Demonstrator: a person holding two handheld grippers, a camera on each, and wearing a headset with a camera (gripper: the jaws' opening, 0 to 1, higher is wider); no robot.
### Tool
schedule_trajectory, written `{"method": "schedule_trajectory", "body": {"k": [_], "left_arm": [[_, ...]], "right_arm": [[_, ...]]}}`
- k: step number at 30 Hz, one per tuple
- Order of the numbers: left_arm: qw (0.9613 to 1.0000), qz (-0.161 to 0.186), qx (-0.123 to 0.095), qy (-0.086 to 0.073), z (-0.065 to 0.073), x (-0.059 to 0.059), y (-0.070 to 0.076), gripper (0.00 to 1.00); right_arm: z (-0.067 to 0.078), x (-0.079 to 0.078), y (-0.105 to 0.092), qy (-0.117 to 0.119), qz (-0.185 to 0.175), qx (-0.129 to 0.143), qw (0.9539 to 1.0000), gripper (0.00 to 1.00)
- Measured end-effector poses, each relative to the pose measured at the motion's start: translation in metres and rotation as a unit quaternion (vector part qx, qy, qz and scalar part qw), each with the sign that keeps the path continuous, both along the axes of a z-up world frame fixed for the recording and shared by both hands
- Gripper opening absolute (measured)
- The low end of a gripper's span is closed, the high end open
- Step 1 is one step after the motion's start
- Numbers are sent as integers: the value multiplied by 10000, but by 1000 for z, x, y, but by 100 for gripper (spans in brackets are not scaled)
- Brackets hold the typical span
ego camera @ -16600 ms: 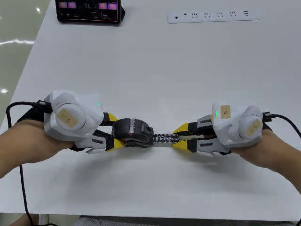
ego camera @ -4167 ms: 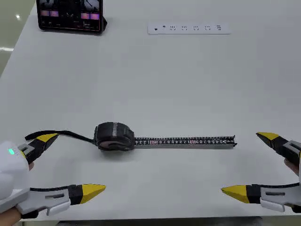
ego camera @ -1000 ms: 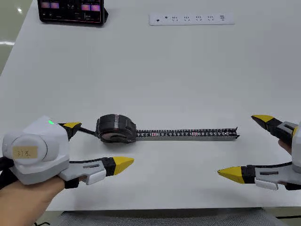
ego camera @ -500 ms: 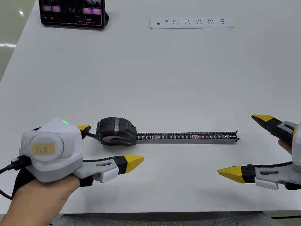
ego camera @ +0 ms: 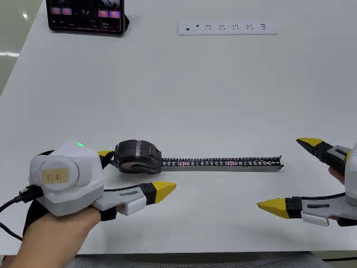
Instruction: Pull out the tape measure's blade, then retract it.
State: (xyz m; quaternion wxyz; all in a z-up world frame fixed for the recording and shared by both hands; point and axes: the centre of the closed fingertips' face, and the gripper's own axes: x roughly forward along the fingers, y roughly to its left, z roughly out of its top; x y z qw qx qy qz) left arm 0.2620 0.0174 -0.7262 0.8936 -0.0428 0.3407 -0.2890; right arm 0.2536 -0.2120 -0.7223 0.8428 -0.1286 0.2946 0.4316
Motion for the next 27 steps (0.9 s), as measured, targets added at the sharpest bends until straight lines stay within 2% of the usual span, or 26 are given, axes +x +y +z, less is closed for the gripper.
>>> {"method": "schedule_trajectory", "body": {"k": [8,10,14,16,20,24,27], "left_arm": [[10000,89,23,-34,-1,1,1,90],[9998,207,-14,-23,-1,3,1,90],[9993,377,54,-63,-2,6,2,89],[9989,473,9,-38,-3,8,2,88],[9982,591,92,-33,-6,11,4,85],[9962,862,94,-8,-8,16,5,83],[9951,973,181,-1,-11,18,6,81]], "right_arm": [[-2,-4,1,70,44,-4,10000,95],[-4,-5,1,82,115,-70,9999,92],[-6,-3,-2,97,188,-150,9997,89],[-9,-3,-6,121,266,-270,9992,87],[-14,-1,-11,135,493,-478,9975,82],[-15,5,-14,169,622,-527,9965,75],[-15,9,-16,152,733,-589,9955,71]]}}
